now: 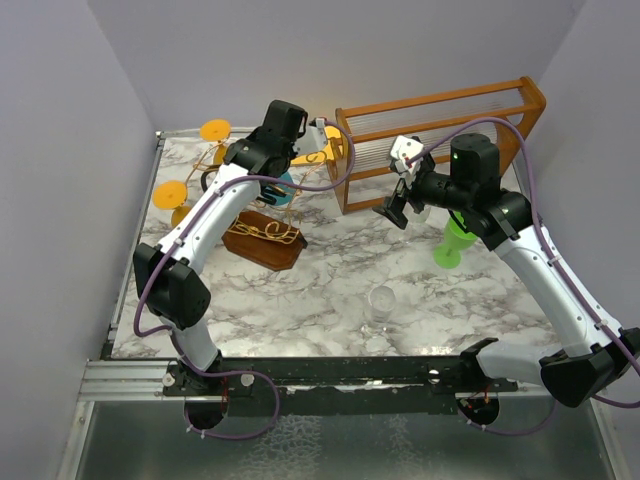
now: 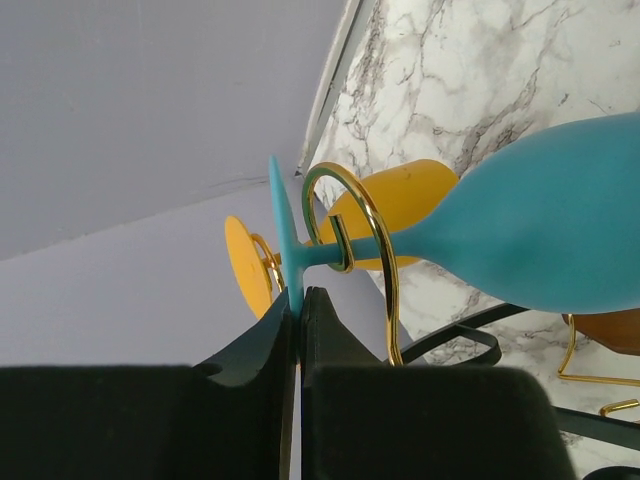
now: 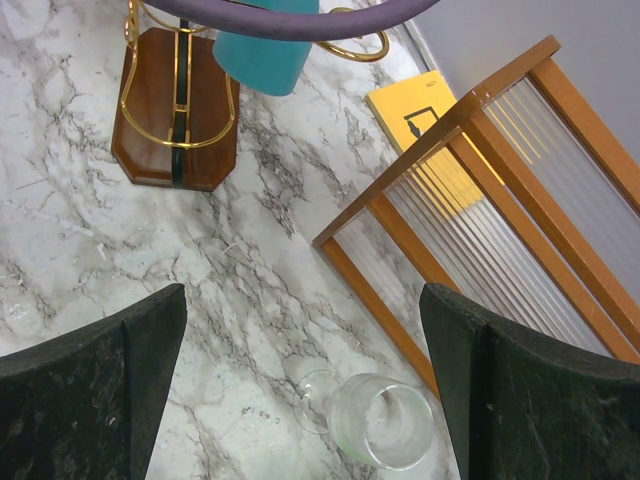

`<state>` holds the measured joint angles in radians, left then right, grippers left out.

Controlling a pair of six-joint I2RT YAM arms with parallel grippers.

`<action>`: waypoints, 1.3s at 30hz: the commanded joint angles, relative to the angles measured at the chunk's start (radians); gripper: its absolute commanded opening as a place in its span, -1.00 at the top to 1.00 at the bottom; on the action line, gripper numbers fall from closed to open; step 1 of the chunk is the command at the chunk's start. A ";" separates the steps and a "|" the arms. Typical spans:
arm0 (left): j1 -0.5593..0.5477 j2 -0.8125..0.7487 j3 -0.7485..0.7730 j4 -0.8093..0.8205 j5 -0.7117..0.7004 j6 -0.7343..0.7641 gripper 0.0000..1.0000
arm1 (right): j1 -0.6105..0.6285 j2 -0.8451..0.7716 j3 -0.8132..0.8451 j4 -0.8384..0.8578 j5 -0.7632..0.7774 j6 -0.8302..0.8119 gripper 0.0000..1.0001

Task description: Place the wine glass upside down on the wine glass rack

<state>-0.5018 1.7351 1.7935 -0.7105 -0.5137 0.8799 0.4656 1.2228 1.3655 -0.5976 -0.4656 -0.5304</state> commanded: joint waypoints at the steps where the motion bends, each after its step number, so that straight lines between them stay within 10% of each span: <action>1: -0.021 -0.028 0.012 -0.068 -0.012 -0.015 1.00 | 0.000 -0.016 -0.001 0.021 -0.020 -0.013 -0.99; 39: -0.065 -0.032 -0.043 0.080 -0.288 -0.004 1.00 | 0.000 -0.009 -0.011 0.024 -0.024 -0.016 -0.99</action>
<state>-0.5526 1.7351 1.7870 -0.6548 -0.7147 0.8845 0.4656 1.2228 1.3651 -0.5976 -0.4656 -0.5362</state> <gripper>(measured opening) 0.028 0.996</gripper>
